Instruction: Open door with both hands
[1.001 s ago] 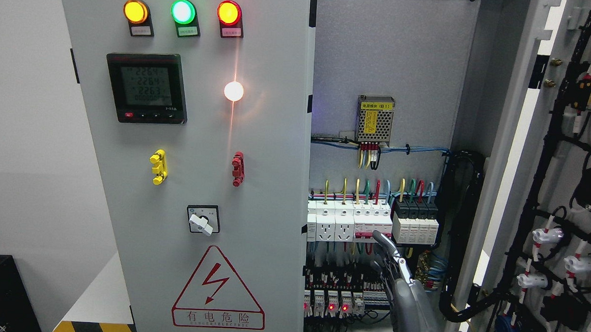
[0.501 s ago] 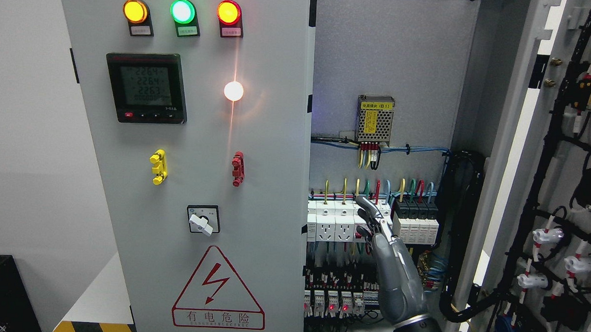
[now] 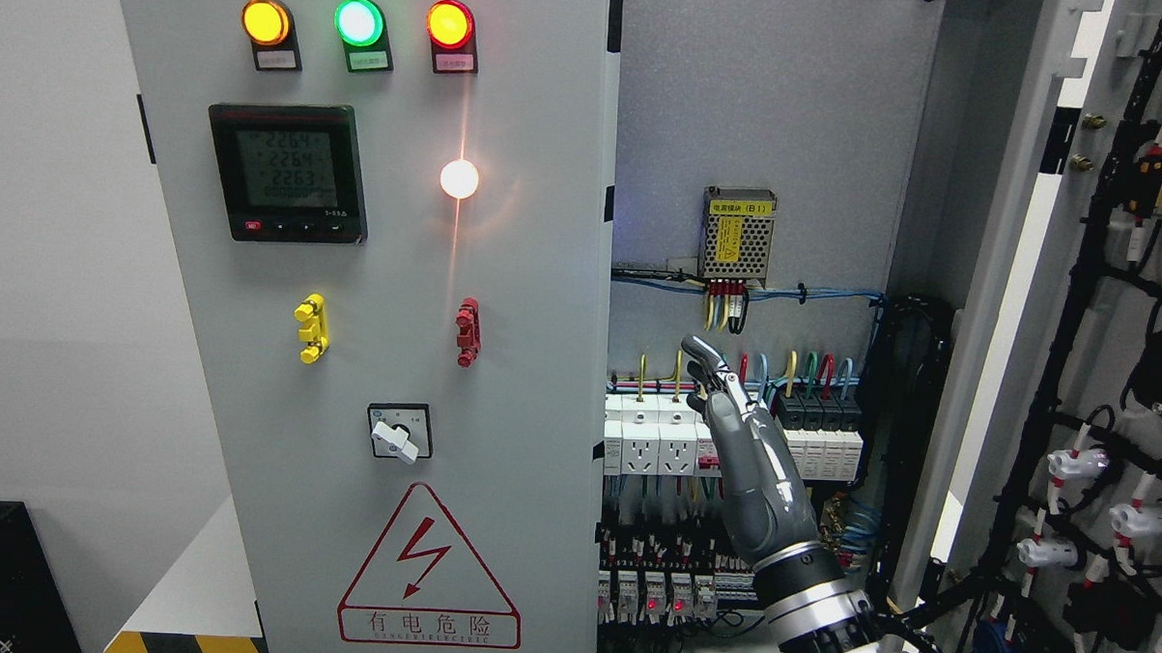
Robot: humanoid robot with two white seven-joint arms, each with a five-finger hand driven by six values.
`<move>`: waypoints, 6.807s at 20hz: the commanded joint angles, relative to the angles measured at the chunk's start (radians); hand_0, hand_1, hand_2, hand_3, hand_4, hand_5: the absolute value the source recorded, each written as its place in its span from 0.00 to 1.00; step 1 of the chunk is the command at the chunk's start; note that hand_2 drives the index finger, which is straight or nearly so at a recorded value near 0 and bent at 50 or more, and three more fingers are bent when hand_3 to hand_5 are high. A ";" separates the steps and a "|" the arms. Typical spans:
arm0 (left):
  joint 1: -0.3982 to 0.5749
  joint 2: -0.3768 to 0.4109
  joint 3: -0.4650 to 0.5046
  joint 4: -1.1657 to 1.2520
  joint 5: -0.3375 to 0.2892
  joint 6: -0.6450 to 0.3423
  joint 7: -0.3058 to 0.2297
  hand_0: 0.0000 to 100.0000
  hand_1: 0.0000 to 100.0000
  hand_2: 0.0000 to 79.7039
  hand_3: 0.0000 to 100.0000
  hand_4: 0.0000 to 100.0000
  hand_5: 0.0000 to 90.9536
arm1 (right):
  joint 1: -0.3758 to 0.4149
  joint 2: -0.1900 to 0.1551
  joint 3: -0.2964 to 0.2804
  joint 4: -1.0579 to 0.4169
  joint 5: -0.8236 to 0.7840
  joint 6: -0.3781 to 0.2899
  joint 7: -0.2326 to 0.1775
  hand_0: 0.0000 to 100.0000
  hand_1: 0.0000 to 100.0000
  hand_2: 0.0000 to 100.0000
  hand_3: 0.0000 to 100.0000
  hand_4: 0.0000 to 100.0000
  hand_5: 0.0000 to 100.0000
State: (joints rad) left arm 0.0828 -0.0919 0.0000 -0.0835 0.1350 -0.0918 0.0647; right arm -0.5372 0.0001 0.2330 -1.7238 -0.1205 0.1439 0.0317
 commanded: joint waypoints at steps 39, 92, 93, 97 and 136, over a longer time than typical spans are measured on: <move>0.000 0.000 -0.034 0.001 0.000 0.000 0.000 0.00 0.00 0.00 0.00 0.00 0.00 | -0.199 -0.101 -0.023 0.243 -0.304 0.160 0.260 0.19 0.00 0.00 0.00 0.00 0.00; 0.000 0.000 -0.034 0.001 0.000 0.000 0.000 0.00 0.00 0.00 0.00 0.00 0.00 | -0.314 -0.117 -0.024 0.408 -0.407 0.253 0.568 0.19 0.00 0.00 0.00 0.00 0.00; 0.000 0.000 -0.034 -0.001 0.000 0.000 0.000 0.00 0.00 0.00 0.00 0.00 0.00 | -0.314 -0.117 -0.024 0.409 -0.407 0.253 0.570 0.19 0.00 0.00 0.00 0.00 0.00; 0.000 0.000 -0.034 -0.001 0.000 0.001 0.000 0.00 0.00 0.00 0.00 0.00 0.00 | -0.317 -0.117 -0.024 0.409 -0.406 0.250 0.591 0.19 0.00 0.00 0.00 0.00 0.00; 0.000 0.000 -0.034 0.001 0.000 0.001 0.000 0.00 0.00 0.00 0.00 0.00 0.00 | -0.359 -0.118 -0.024 0.432 -0.406 0.253 0.709 0.19 0.00 0.00 0.00 0.00 0.00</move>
State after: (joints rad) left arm 0.0829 -0.0919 0.0000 -0.0832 0.1350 -0.0912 0.0648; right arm -0.8895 -0.1181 0.2091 -1.2951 -0.5251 0.3982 0.7390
